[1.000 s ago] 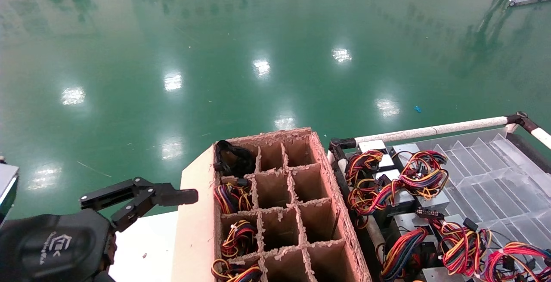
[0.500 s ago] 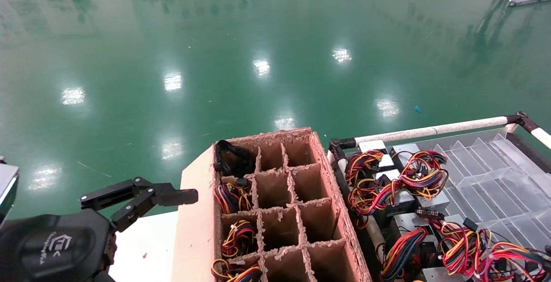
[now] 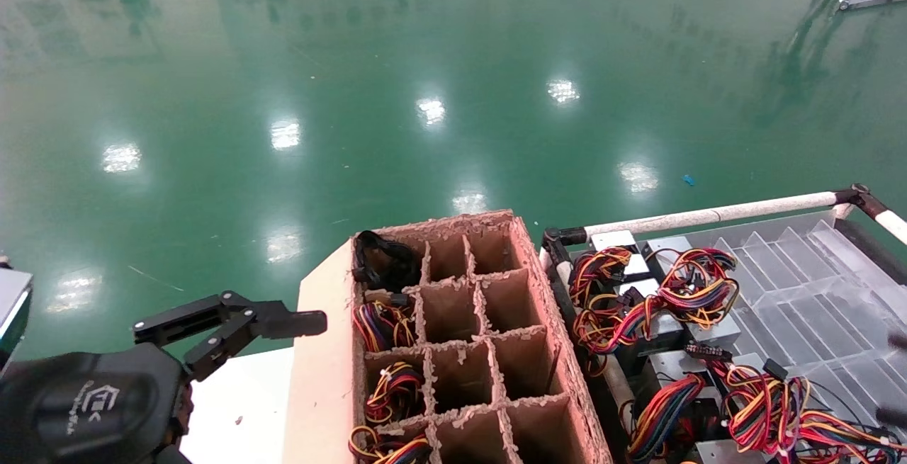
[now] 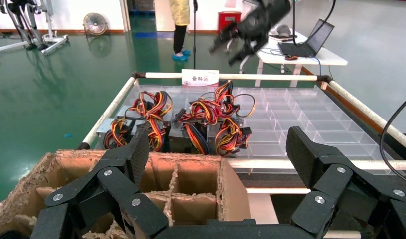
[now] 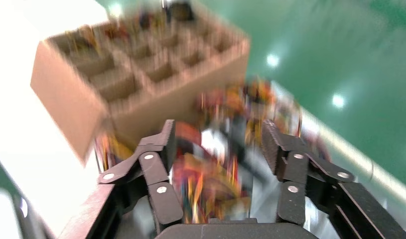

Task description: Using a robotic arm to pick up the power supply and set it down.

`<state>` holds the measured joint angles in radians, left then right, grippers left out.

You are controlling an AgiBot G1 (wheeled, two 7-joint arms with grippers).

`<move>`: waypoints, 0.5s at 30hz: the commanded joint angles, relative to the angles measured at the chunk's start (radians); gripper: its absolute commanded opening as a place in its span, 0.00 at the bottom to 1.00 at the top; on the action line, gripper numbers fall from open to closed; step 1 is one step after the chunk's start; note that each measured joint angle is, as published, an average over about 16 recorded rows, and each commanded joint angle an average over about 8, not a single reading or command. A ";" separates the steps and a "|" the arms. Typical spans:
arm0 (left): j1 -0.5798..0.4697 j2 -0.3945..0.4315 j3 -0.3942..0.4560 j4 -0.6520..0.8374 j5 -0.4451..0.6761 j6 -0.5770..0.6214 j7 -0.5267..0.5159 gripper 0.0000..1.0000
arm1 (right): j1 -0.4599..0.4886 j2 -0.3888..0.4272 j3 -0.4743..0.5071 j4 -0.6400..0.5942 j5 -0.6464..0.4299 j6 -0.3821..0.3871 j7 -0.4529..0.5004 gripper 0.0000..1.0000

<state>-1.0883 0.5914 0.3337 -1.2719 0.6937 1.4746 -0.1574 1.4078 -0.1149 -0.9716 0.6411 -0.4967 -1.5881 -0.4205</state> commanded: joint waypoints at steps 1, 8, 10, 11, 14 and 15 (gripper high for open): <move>0.000 0.000 0.000 0.000 0.000 0.000 0.000 1.00 | 0.006 0.009 0.004 0.029 0.032 -0.003 0.028 1.00; 0.000 0.000 0.000 0.000 0.000 0.000 0.000 1.00 | -0.005 -0.007 0.036 0.069 0.044 -0.002 0.062 1.00; 0.000 0.000 0.000 0.001 0.000 0.000 0.000 1.00 | -0.015 -0.022 0.056 0.086 0.035 0.001 0.078 1.00; 0.000 0.000 0.000 0.001 0.000 0.000 0.000 1.00 | -0.020 -0.030 0.067 0.096 0.031 0.003 0.087 1.00; 0.000 0.000 0.000 0.001 0.000 0.000 0.000 1.00 | -0.037 -0.055 0.101 0.126 0.016 0.007 0.116 1.00; 0.000 0.000 0.000 0.001 0.000 0.000 0.000 1.00 | -0.043 -0.064 0.112 0.135 0.012 0.009 0.125 1.00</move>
<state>-1.0883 0.5912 0.3340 -1.2713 0.6935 1.4744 -0.1572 1.3651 -0.1781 -0.8602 0.7762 -0.4849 -1.5792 -0.2961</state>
